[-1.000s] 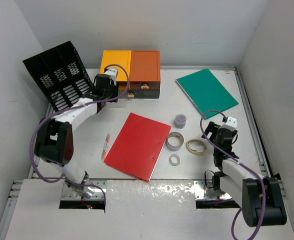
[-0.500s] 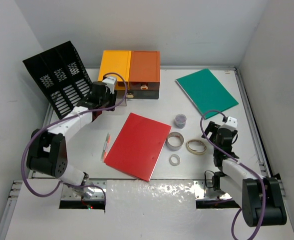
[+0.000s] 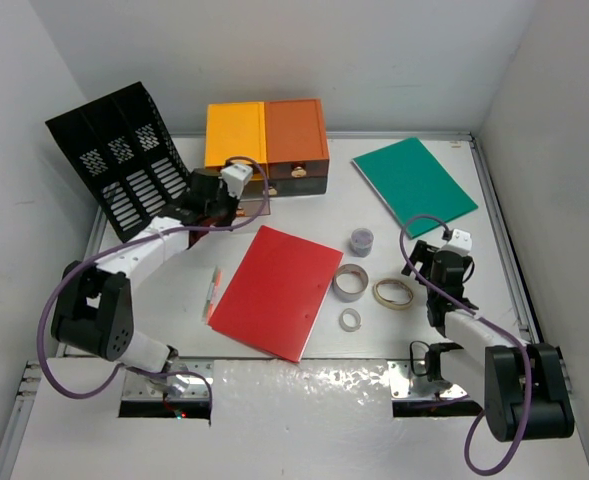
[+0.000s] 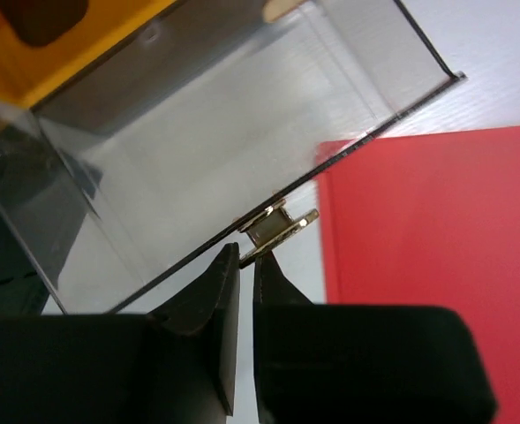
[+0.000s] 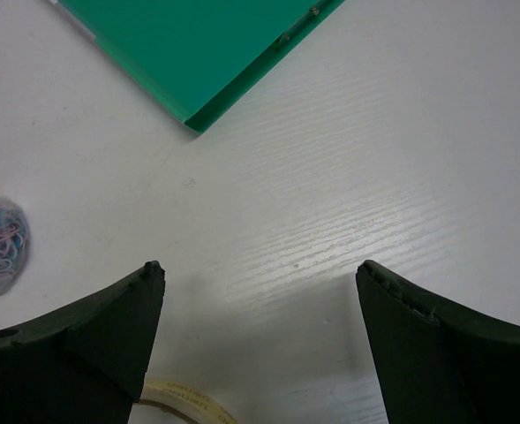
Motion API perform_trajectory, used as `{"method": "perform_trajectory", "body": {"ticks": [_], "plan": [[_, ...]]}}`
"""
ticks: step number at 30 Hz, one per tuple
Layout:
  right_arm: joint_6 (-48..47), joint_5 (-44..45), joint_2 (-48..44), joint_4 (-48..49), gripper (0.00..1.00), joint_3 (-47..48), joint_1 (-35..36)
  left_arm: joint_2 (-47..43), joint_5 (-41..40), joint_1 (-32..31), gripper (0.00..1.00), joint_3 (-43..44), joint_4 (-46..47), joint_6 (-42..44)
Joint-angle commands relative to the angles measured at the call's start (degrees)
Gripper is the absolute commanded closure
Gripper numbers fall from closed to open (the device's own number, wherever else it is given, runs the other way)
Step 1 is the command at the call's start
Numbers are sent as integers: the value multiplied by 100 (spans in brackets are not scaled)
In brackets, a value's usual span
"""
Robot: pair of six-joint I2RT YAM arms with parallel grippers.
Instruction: Organize the desk
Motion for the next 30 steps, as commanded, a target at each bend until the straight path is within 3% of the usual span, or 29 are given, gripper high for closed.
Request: {"method": "perform_trajectory", "body": {"ticks": [1,9,18,19,20,25,28,30], "plan": [[25,-68,-26,90,13,206,-3,93,380,-291,100,164,719,13],[-46,-32,-62,29,13,215,-11,436,152,-441,100,402,632,-23],[-63,-137,-26,-59,13,338,-11,-248,239,-441,99,243,17,100],[-89,-199,-26,-120,13,399,-11,-380,275,-441,94,304,-210,213],[-124,-338,-35,-312,12,452,-11,-433,310,-441,83,357,-360,267],[-256,-901,-35,-1077,12,1040,6,-697,214,-441,68,989,-1807,645],[-432,-1236,-27,-1490,15,1392,67,-1064,248,-441,64,878,-2312,1075],[-546,-1446,8,-1658,16,1620,112,-1364,214,-441,50,649,-2330,1320]]}}
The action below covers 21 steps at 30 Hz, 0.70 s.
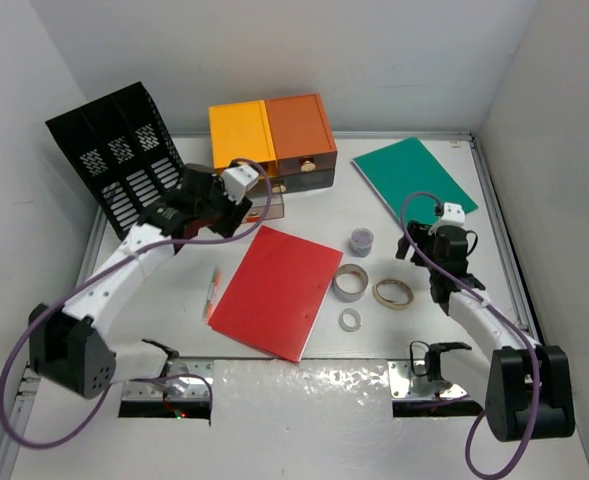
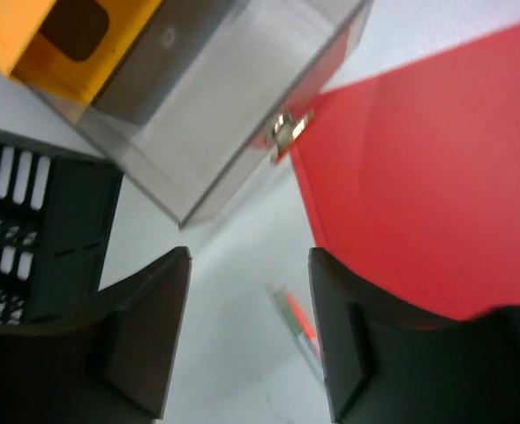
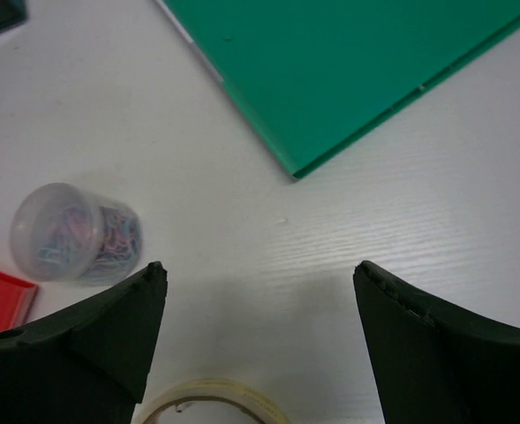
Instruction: Organize the desk
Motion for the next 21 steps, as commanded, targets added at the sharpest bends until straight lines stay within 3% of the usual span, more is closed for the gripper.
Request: {"method": "perform_trajectory", "body": {"ticks": [1,3,6,11,16,21], "plan": [[-260,-564,35,-481,18,495,88,-785,-77,-13,45,-343,-564,579],[-348,-634,123,-656,24,688,184,-971,-279,-12,37,-530,-738,719],[-524,-565,359,-753,34,978,604,-981,-402,5,36,-661,-1047,755],[-709,-546,1061,-1193,42,1681,1046,-1060,-315,23,36,-1022,-1109,764],[-717,-608,1274,-1720,44,1867,1081,-1051,-403,23,36,-1400,-1338,895],[-761,-881,1196,-1966,40,1832,1160,-1095,-446,14,36,-2015,-996,1071]]}}
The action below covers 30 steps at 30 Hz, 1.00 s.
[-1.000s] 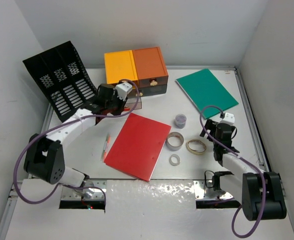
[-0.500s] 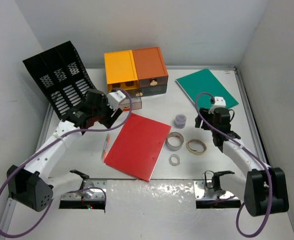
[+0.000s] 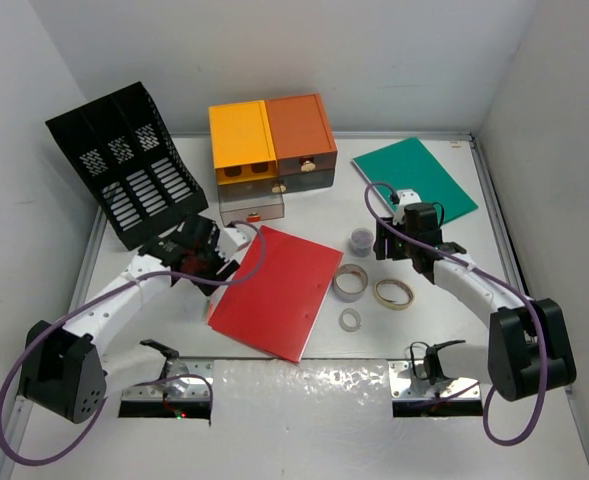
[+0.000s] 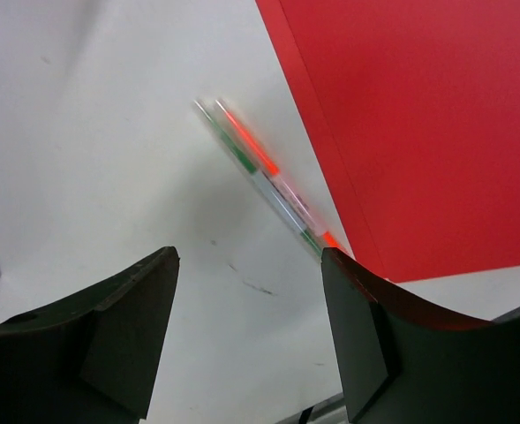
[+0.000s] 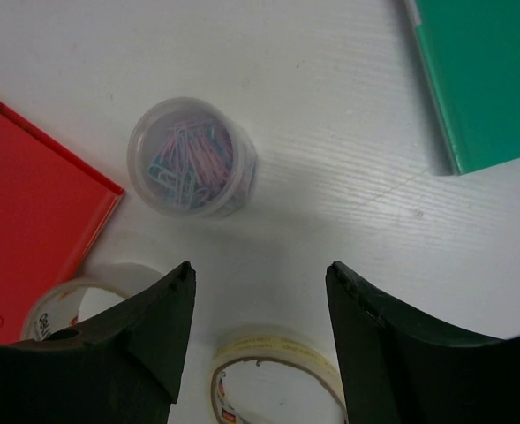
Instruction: Organize the desk
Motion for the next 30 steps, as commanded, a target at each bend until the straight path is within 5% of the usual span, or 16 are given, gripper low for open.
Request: {"method": "perform_trajectory", "body": {"ticks": [1,5,12,30], "plan": [[-75,-284,-105,-238,40,134,87,-55,-88,12,36,-254,301,175],[-49,-364,-211,-203,40,63,96,541,-413,20,38,-526,827,140],[-110,-171,-351,-238,39,-68,104,1228,68,714,76,-501,1312,246],[-268,-56,-387,-71,39,-288,113,1316,1098,952,74,-210,917,210]]}}
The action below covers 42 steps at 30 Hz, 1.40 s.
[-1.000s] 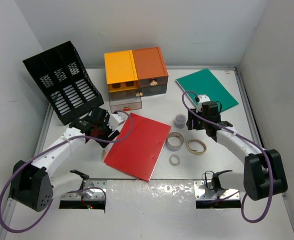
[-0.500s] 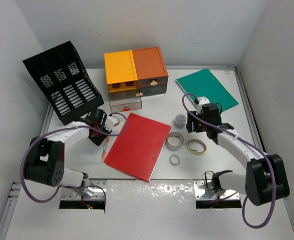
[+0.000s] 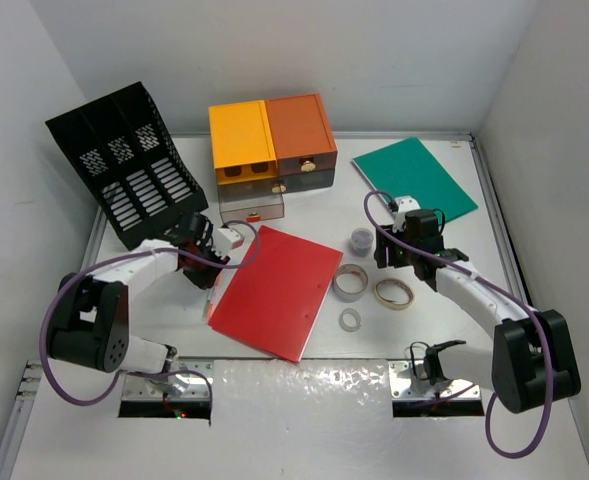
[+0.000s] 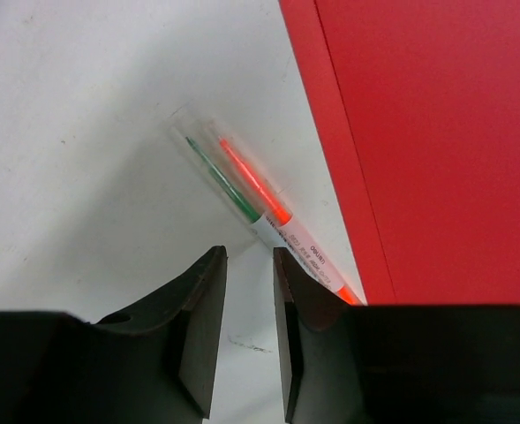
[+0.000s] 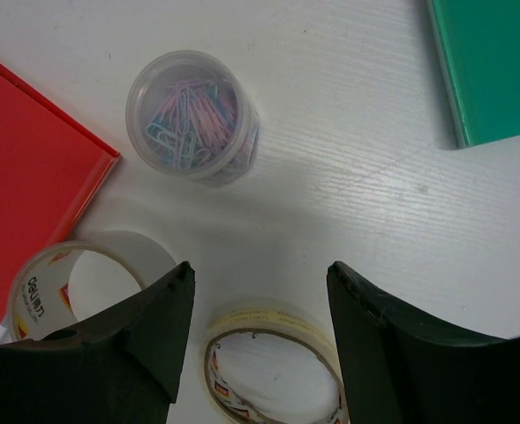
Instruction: Organize the desk
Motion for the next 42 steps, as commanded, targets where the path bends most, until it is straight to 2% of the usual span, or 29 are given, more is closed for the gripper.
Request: {"method": "perform_trajectory", "body": {"ticks": [1,16,18,22,31,36,39,42], "plan": [[-69,64,-46,220,39,-48,34,-41,254,1,73,166,8,40],[-105,82,-37,229,39,-48,26,724,-175,1,71,95,298,-56],[-113,82,-46,211,39,-57,26,742,-395,1,74,43,315,-91],[-113,82,-107,202,39,-57,34,628,-641,28,100,34,114,-127],[-105,82,-134,220,38,-83,34,-619,-774,37,100,631,-923,75],[-96,82,-178,264,38,-109,34,-1164,-493,37,100,1244,-1476,207],[-87,82,-186,290,38,-127,26,-1279,33,37,100,1806,-1618,138],[-78,82,-160,343,38,-136,26,-1271,727,37,100,2511,-1076,-345]]}}
